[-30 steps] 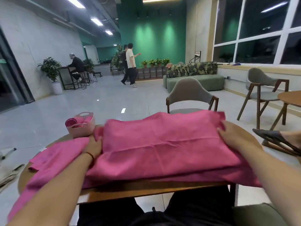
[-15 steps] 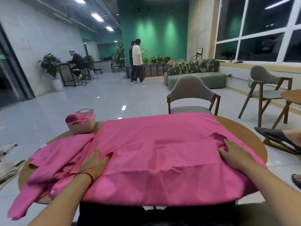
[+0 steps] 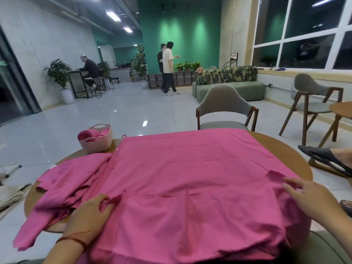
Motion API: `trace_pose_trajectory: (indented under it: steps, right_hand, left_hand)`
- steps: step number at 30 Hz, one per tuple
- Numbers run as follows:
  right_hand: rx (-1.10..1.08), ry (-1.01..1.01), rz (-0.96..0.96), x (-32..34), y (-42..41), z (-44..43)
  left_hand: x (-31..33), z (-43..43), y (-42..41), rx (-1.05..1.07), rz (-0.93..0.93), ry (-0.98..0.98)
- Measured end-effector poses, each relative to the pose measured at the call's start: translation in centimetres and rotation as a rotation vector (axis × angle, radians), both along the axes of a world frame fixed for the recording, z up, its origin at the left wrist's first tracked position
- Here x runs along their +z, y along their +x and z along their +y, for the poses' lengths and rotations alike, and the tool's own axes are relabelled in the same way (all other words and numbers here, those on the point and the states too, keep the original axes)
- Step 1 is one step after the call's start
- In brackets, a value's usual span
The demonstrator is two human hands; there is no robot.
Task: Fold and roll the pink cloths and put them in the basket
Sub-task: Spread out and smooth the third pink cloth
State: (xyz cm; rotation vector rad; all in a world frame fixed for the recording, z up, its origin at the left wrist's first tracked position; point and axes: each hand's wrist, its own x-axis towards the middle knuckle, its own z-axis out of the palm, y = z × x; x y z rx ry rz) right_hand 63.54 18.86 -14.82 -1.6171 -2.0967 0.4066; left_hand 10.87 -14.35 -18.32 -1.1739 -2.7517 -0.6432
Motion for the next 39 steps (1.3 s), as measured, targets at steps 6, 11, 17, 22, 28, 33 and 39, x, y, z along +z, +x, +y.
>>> trace_pose_trajectory:
  steps: [6,11,17,22,28,33,39]
  right_hand:
    - [-0.015,0.163,0.413,5.2,-2.1,2.1]
    - [0.010,0.310,0.518,10.3,-5.0,5.4]
    - [-0.086,0.313,0.457,11.0,-9.9,14.4]
    - [-0.116,0.060,0.160,4.8,-12.6,21.1]
    - [-0.088,-0.103,-0.276,-3.0,-13.9,19.7]
    - [-0.064,-0.053,-0.349,-2.4,-12.7,18.7]
    - [-0.088,-0.031,-0.373,-2.7,-10.5,16.4]
  left_hand:
    - [5.8,4.2,-1.6,0.035,-0.034,0.392]
    - [12.4,8.0,-3.8,0.148,-0.005,0.633]
    - [13.5,15.2,-11.6,0.287,-0.070,0.542]
    - [9.0,19.8,-14.7,0.380,-0.156,0.455]
    - [-0.8,22.1,-15.2,0.209,-0.141,0.118]
    - [-1.7,21.9,-15.8,0.154,-0.086,0.084]
    - [-2.4,20.3,-13.6,0.107,-0.057,0.134]
